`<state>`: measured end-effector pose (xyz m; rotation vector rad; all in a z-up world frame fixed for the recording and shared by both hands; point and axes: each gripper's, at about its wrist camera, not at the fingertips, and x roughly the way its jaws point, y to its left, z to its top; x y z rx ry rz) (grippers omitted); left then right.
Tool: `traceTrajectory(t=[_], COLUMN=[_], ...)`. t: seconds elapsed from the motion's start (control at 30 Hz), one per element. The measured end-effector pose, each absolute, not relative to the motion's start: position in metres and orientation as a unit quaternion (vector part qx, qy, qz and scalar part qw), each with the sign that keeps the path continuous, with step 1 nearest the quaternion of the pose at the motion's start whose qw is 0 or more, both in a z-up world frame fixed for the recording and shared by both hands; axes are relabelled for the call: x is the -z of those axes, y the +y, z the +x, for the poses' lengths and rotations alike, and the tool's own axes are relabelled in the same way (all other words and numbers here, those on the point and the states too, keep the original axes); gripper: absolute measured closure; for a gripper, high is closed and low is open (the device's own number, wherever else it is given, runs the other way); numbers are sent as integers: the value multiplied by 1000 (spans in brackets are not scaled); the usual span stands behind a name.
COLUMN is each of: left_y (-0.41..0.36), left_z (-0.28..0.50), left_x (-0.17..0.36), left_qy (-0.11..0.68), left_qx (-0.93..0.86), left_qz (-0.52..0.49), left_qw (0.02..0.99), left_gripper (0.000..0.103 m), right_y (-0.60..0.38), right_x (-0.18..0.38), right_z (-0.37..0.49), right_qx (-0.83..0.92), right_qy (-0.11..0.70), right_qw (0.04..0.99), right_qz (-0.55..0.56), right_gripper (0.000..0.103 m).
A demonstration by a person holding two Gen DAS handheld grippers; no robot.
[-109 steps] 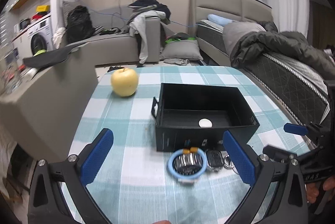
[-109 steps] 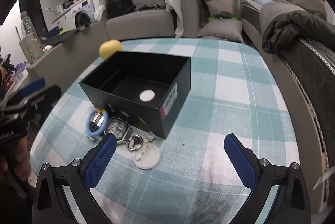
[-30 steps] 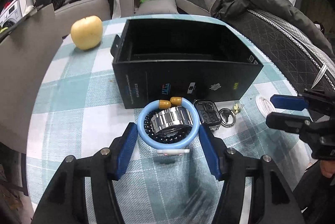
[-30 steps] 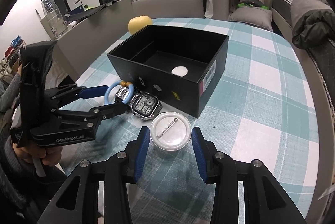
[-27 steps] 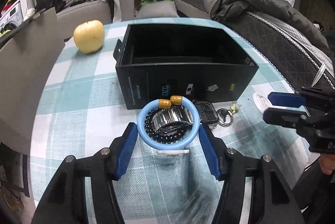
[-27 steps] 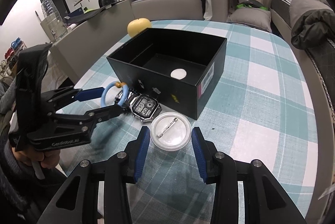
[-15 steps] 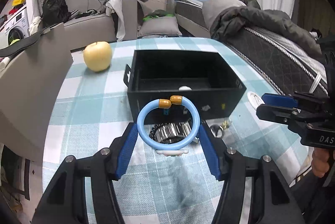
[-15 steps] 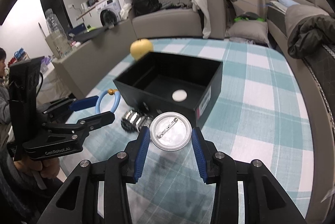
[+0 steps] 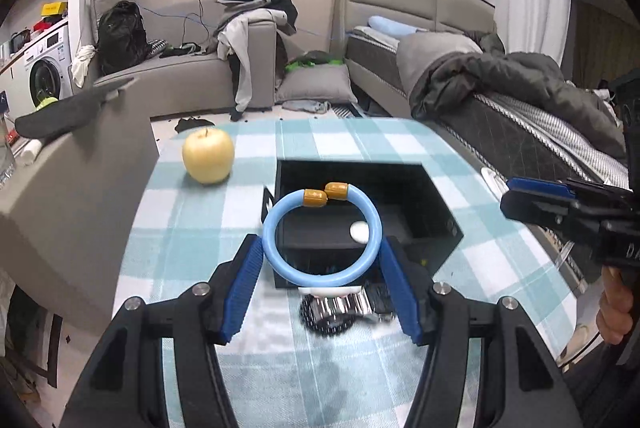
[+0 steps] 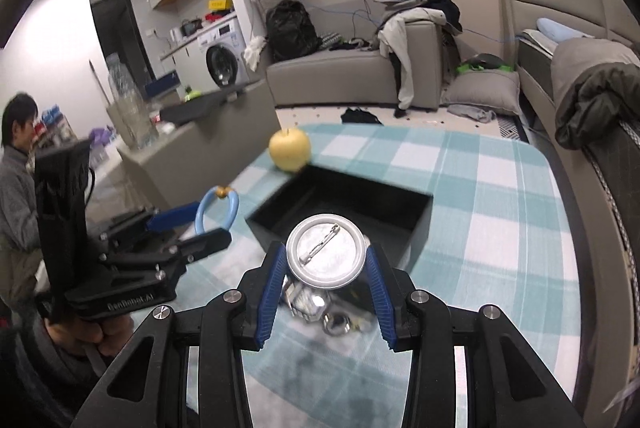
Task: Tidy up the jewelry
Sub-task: 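Carry the bangle and badge into the black box and open both tools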
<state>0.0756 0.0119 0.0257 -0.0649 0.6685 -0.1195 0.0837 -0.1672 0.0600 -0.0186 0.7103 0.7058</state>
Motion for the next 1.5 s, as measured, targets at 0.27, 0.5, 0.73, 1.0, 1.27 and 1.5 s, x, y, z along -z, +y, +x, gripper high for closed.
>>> traceTrajectory(t=[0.27,0.5,0.73,1.0,1.27,1.5], left_y=[15,17,9,-3,-3,-6], left_z=[102,122,131,143,148,138], left_x=[-31,-30,-17,0,13,12], left_qy=[334,347,349,372,401,400], left_qx=[70,63,81,97,97,105], left_qz=[-19,-5,-12,-2,4,15], left_qw=[940,936,934,923,911,910], left_gripper=[48,48,48,48,48,48], right_y=[-165,-171,-166,-150,-142,-135], right_x=[-59,-53,-31,-14,-4,-1], right_z=[111,133,149,154,155,153], right_qx=[-336,-334,-330,-347,-337,-341], right_qy=[335,341,377,413,424,434], right_qw=[880,879,865,842,840,834], right_qz=[-1,20,25,10,-20,-30], right_gripper=[63,63,63,63,63,63])
